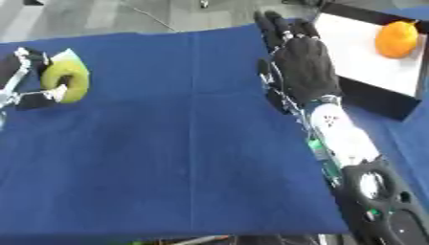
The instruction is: Pick up the objects with one hand, pass them to the other hand, and then place them into the box on the other side of the table.
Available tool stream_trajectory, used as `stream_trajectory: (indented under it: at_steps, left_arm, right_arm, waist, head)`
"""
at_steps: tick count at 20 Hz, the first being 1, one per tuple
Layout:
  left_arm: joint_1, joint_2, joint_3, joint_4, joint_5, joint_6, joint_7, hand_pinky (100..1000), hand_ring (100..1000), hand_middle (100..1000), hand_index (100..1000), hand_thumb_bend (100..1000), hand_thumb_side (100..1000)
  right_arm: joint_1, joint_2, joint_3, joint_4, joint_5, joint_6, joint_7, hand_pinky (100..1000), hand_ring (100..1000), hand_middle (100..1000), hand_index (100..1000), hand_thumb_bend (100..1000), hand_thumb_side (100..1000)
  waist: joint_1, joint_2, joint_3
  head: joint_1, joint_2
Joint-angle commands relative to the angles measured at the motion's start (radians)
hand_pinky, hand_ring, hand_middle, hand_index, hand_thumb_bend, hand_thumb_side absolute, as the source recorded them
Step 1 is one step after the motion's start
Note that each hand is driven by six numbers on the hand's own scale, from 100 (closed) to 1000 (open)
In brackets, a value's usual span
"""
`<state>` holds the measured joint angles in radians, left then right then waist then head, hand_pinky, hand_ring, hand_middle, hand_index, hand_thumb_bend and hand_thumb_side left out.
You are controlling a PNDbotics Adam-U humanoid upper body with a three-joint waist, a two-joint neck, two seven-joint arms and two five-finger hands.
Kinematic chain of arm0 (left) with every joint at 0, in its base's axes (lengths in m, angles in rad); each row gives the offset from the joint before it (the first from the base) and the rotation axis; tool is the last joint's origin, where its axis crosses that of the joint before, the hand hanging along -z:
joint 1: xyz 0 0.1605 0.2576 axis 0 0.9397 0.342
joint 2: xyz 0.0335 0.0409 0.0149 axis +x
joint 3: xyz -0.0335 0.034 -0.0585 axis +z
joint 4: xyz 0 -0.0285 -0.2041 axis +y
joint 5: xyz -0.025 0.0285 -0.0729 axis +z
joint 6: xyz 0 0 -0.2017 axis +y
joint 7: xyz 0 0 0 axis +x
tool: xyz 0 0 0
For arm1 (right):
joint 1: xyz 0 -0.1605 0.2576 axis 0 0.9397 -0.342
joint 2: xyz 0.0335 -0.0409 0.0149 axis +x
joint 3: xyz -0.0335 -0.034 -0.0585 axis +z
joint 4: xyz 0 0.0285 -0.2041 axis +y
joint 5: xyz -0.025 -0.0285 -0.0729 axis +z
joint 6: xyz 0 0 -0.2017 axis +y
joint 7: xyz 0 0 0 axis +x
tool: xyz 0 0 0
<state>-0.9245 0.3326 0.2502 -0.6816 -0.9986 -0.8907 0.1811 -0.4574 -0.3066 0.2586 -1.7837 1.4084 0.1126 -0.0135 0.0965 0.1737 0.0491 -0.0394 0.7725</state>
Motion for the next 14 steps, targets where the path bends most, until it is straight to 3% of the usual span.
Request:
stream_trajectory:
  at_steps: [1,5,9,11,14]
  left_arm:
    - [-0.031,-0.011,-0.022,-0.084,0.270,-0.016,-0.232,376,258,282,449,100,390]
    - [-0.051,-0.078,-0.057,-0.144,0.613,0.011,-0.580,360,250,278,443,100,423]
    - [-0.066,-0.138,-0.070,-0.242,0.919,0.138,-0.895,319,222,256,418,100,480]
    - [-0.072,-0.165,-0.068,-0.286,1.034,0.214,-1.002,254,171,209,375,100,529]
    - [-0.078,-0.201,-0.072,-0.328,1.147,0.315,-1.076,205,132,179,350,100,575]
  right_arm:
    - [-0.018,-0.022,0.003,-0.009,-0.008,-0.003,0.010,868,664,890,1000,100,100]
    - [-0.043,-0.042,0.029,-0.003,-0.010,-0.019,0.039,872,642,894,1000,100,100]
    - [-0.068,-0.059,0.056,0.002,-0.016,-0.029,0.073,874,645,897,1000,100,122]
    - [-0.076,-0.063,0.064,0.002,-0.020,-0.030,0.085,875,640,898,1000,100,126]
    - [-0.085,-0.064,0.072,0.001,-0.023,-0.033,0.094,875,635,903,1000,100,131]
  waist:
    - [-0.006,-0.020,0.003]
    - [-0.010,-0.022,0.008]
    - [-0.013,-0.022,0.012]
    - [-0.014,-0.022,0.011]
    - [-0.014,-0.021,0.010]
  head:
    - [-0.006,-0.003]
    - [-0.017,-0.003]
    - [-0.032,-0.003]
    - [-0.038,-0.003]
    - [-0.047,-0.003]
